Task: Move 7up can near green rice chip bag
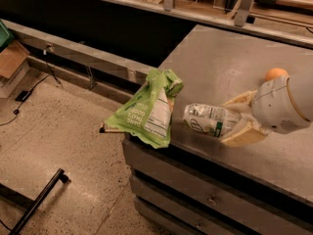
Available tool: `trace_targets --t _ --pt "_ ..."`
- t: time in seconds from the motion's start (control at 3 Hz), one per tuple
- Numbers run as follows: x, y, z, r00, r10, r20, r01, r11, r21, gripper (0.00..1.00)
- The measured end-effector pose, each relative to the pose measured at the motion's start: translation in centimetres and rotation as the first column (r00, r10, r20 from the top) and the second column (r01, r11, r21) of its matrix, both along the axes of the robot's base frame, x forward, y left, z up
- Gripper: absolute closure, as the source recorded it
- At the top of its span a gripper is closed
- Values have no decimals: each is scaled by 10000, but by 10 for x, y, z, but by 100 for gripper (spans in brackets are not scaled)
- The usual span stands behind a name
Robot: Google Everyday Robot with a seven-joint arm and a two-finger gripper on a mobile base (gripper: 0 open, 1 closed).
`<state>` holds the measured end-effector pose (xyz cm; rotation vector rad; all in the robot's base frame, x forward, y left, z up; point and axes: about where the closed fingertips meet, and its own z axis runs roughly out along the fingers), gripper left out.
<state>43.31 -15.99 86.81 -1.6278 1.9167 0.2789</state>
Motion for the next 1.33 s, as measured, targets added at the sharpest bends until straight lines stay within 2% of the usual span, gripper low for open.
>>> trace_targets --t 0.67,1.0,1.33 --pt "-1 3 2 10000 48 23 -47 10000 -48 8" --pt "-2 4 2 10000 67 33 -66 10000 -69 0" --pt "-2 4 2 10000 68 34 -67 10000 -69 0"
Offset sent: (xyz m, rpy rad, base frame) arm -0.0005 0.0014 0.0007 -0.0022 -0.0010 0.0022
